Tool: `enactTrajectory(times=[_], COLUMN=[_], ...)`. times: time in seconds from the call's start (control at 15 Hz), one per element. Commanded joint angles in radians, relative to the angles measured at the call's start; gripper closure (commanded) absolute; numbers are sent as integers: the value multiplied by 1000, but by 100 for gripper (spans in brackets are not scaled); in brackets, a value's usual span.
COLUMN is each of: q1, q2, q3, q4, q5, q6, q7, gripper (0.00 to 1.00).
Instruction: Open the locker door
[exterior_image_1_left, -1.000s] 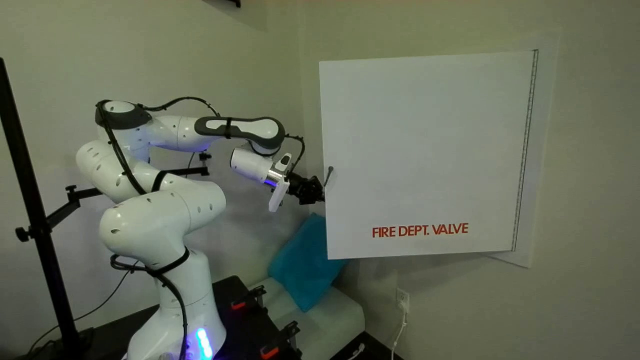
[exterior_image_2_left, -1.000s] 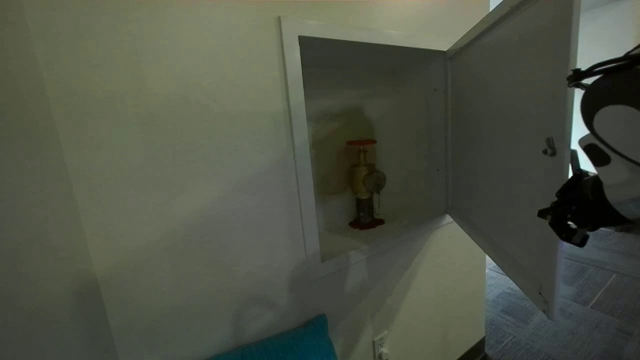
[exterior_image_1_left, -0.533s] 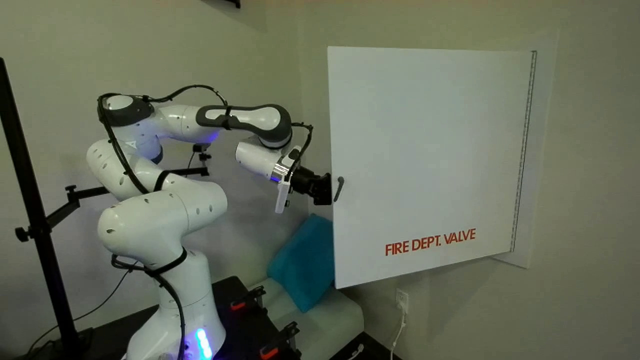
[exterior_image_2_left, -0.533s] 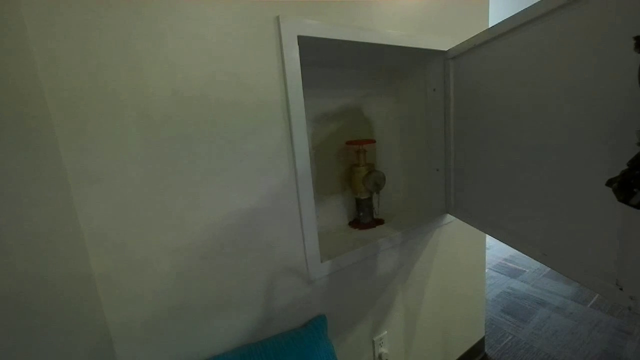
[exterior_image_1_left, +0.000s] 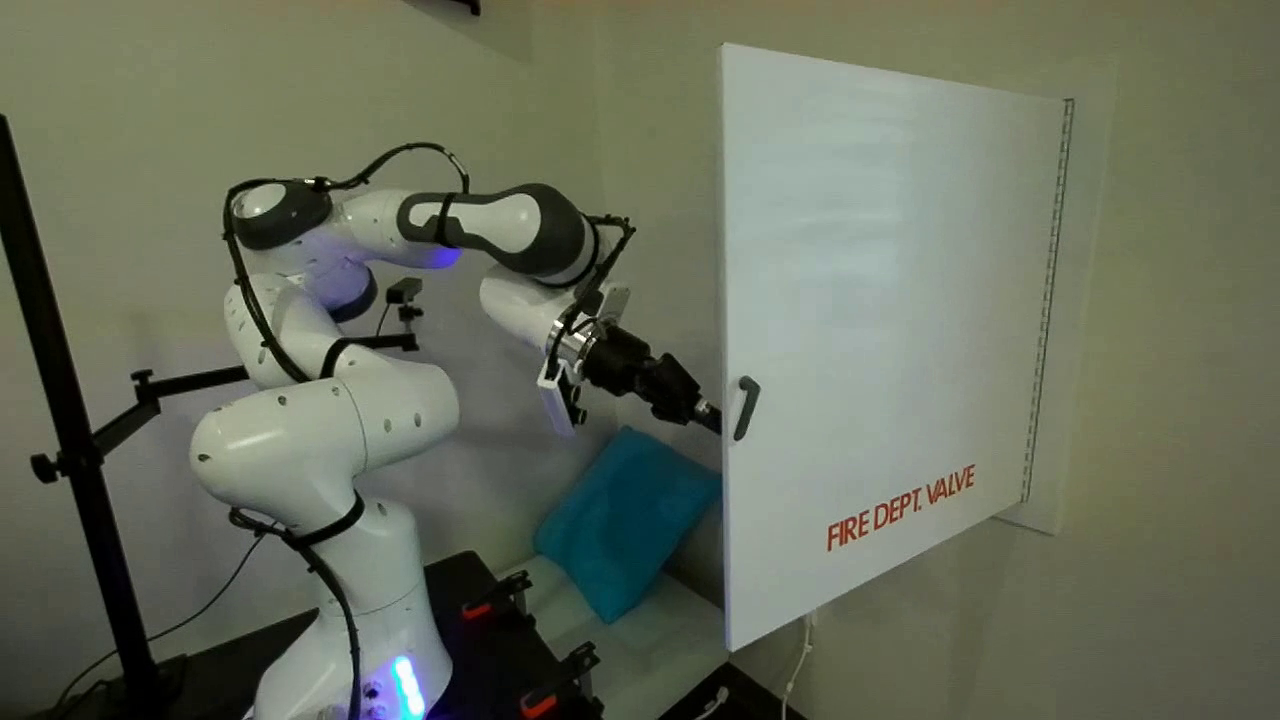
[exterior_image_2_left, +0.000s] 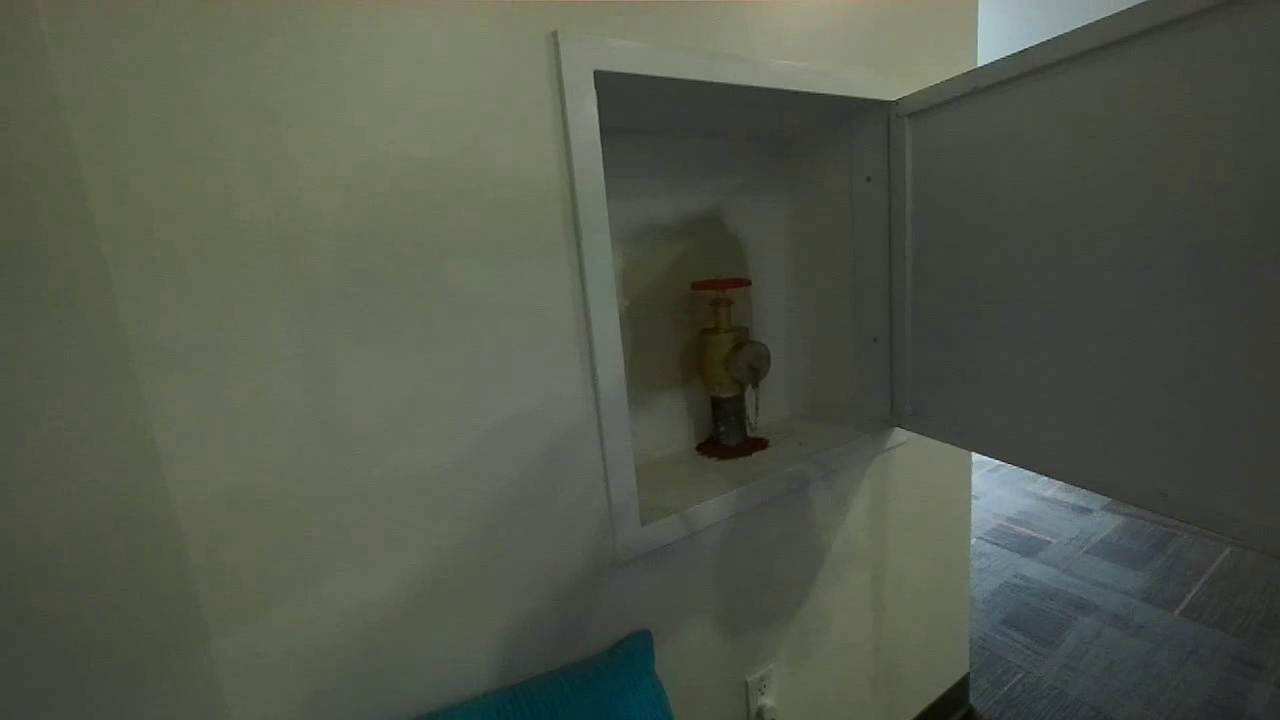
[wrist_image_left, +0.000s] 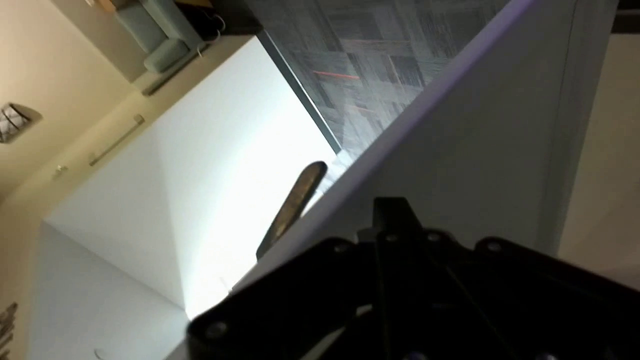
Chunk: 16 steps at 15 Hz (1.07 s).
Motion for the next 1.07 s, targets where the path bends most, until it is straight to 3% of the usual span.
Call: enactTrajectory(times=[0.0, 0.27, 0.47, 0.67, 1.0], q1=[-63, -78, -18, 86, 359], q2=[-1, -17, -5, 5, 79], q3=[-92, -174, -252, -335, -499], q4=[-33, -34, -20, -1, 24], q5=[23, 85, 150, 196, 217], q6=[0, 0, 0, 0, 0], q7=[0, 0, 0, 0, -5], gripper=[100, 100, 100, 100, 100])
